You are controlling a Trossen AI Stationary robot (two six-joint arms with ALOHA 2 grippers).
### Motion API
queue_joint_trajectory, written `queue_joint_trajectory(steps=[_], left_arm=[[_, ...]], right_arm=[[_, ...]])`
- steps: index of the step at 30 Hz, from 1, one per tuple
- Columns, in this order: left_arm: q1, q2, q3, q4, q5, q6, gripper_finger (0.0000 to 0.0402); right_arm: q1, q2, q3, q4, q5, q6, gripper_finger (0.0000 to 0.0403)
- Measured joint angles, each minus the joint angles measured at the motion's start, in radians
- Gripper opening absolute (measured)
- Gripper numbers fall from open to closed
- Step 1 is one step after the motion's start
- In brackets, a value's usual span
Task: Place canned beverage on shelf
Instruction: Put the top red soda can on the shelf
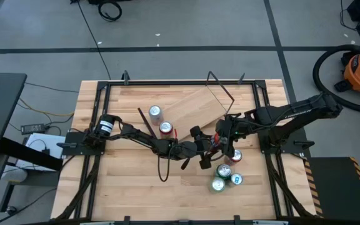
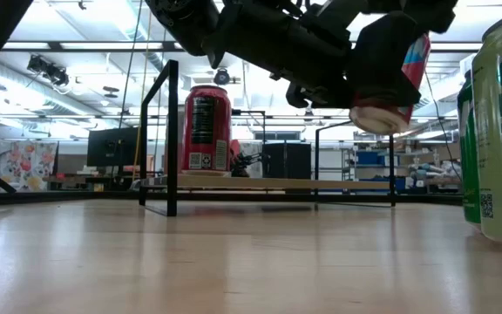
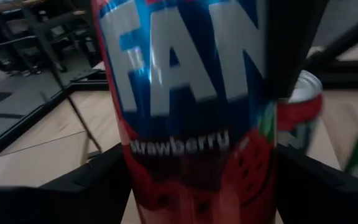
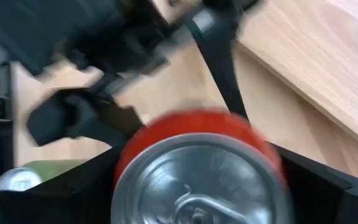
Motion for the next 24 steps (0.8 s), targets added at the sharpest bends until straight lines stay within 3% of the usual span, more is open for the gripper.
queue_joint_trajectory(steps=[9,17,24], left_arm=[[0.006,0.004,-0.002,-0.020,0.032,-0.011,0.0315],[0.031,0.004,-0.002,-0.018,0.289,-0.037,0.0315],[0.077,0.004,-0.002,-0.010,0.487,-0.068,0.0315]], right_arm=[[0.008,-0.021,0.142,-0.011,0.025,-0.117,0.0375],[0.061,-0.078,0.146,-0.117,0.045,-0.272,0.0372],[0.139,-0.086,0.103,-0.104,0.062,-0.273,0.0372]])
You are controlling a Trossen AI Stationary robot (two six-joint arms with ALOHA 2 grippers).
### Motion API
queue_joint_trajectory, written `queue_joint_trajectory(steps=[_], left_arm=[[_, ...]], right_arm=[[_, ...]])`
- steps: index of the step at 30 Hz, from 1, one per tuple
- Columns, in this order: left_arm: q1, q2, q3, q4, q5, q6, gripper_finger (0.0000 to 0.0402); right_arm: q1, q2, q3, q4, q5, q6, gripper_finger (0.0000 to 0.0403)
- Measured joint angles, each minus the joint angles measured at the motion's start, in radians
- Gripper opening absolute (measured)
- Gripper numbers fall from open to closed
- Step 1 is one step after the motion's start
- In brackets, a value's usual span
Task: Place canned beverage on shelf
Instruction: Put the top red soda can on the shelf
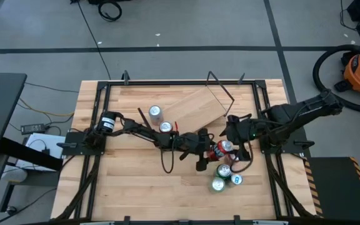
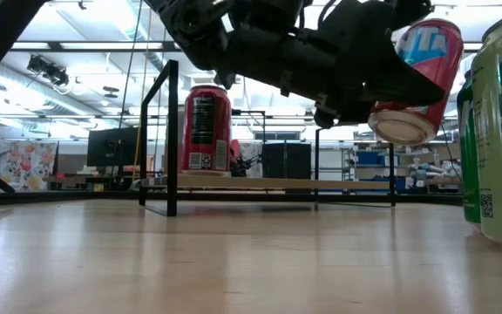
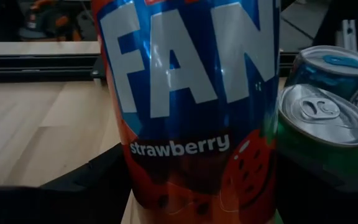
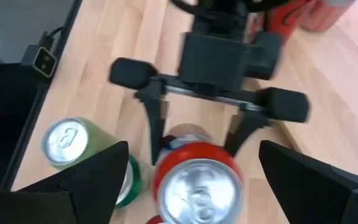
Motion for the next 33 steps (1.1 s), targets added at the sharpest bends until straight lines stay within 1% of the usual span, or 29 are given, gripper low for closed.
queue_joint_trajectory(steps=[2,6,9,14,16,18,26,33], left_arm=[[0.014,0.000,0.000,0.006,0.032,0.000,0.0316],[0.038,0.000,0.000,0.039,0.126,0.002,0.0316],[0.052,-0.001,0.000,0.054,0.201,0.012,0.0316],[0.069,-0.001,0.000,0.081,0.362,0.009,0.0316],[0.075,-0.001,0.000,0.093,0.399,0.010,0.0316],[0.077,-0.002,0.000,0.102,0.413,0.007,0.0316],[0.082,-0.002,0.000,0.103,0.412,0.002,0.0316],[0.082,-0.002,0.000,0.102,0.412,-0.004,0.0316]], right_arm=[[0.028,0.005,0.000,0.003,0.037,0.018,0.0372],[0.074,0.015,0.000,-0.025,0.144,0.073,0.0372],[0.092,0.015,0.000,-0.033,0.189,0.119,0.0372],[0.111,0.020,0.000,-0.043,0.188,0.138,0.0372],[0.121,0.021,0.000,-0.029,0.172,0.131,0.0372],[0.130,0.021,0.000,-0.012,0.172,0.131,0.0372],[0.145,0.022,0.000,-0.024,0.183,0.121,0.0372],[0.144,0.094,0.000,-0.012,0.182,0.071,0.0372]])
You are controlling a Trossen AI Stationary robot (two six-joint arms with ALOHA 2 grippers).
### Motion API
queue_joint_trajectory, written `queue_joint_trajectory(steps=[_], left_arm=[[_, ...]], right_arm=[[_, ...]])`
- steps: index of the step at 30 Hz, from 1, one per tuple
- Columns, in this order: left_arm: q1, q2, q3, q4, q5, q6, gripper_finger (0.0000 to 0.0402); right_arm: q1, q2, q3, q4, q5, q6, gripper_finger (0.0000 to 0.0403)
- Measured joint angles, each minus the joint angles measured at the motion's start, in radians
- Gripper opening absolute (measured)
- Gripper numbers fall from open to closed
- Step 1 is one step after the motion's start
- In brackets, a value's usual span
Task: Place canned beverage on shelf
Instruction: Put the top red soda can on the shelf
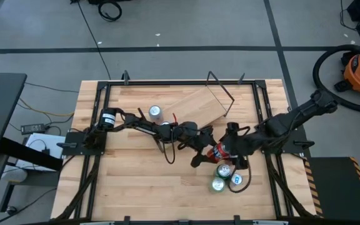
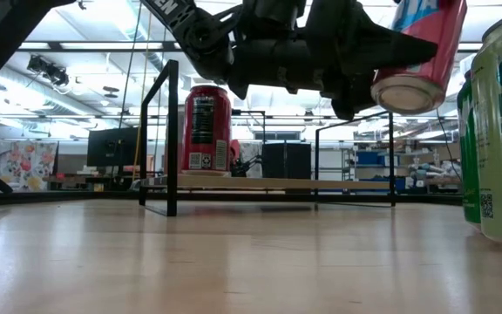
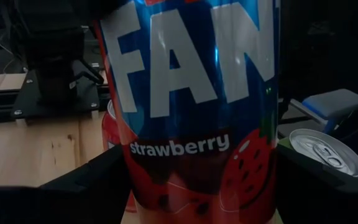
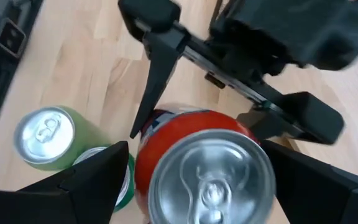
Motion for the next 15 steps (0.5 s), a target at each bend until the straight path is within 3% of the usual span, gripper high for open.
queue_joint_trajectory(steps=[8,15], left_arm=[[-0.001,0.000,0.000,0.000,0.001,-0.002,0.0316],[-0.001,0.000,0.000,-0.001,0.002,-0.001,0.0316]], right_arm=[[-0.005,0.077,0.000,0.023,-0.019,-0.045,0.0368],[-0.021,0.091,-0.001,0.022,-0.049,-0.045,0.0328]])
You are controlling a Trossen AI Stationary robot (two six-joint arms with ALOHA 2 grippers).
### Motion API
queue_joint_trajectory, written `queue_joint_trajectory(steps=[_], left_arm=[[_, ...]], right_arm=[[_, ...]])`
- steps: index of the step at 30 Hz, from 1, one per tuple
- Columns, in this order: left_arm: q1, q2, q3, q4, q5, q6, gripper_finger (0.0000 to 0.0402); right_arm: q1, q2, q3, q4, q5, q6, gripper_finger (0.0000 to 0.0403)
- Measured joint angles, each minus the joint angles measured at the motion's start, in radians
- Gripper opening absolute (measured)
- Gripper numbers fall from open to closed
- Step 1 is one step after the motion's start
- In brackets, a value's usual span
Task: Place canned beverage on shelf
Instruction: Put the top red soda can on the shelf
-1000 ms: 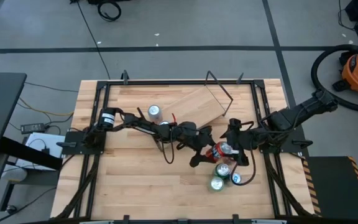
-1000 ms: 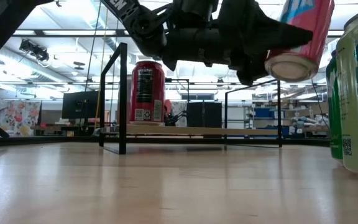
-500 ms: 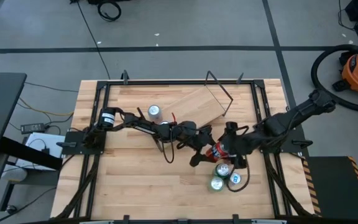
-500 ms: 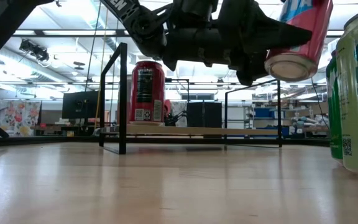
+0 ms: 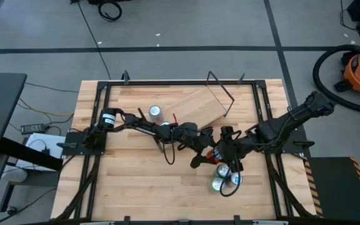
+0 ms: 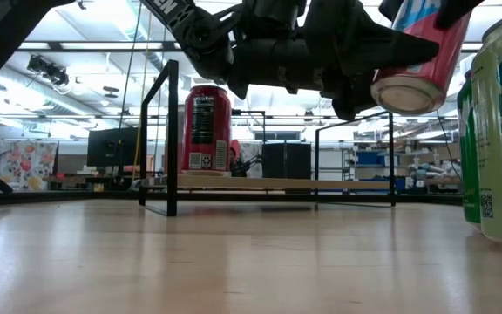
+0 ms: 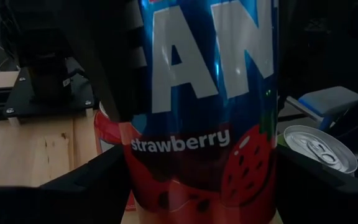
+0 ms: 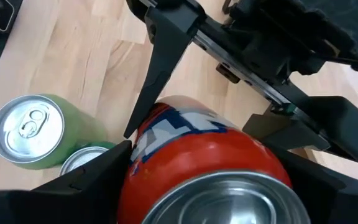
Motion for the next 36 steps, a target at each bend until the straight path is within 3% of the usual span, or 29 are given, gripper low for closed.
queue_joint_trajectory(steps=[9,17,23,29,36], left_arm=[[-0.001,0.000,0.000,0.002,-0.024,-0.027,0.0321],[0.005,-0.006,0.004,0.019,-0.079,-0.038,0.0390],[0.012,-0.074,0.004,-0.132,-0.131,0.018,0.0395],[-0.011,-0.192,0.003,-0.304,-0.288,0.125,0.0395],[-0.063,-0.332,0.002,-0.579,-0.635,0.157,0.0395]], right_arm=[[-0.022,-0.003,0.001,-0.009,-0.049,0.007,0.0321],[-0.043,-0.001,0.005,-0.063,-0.080,0.023,0.0321],[-0.044,-0.002,0.033,-0.093,-0.064,0.027,0.0321],[-0.042,-0.002,0.069,-0.131,-0.055,0.024,0.0321],[-0.043,-0.002,0.079,-0.141,-0.049,0.020,0.0321]])
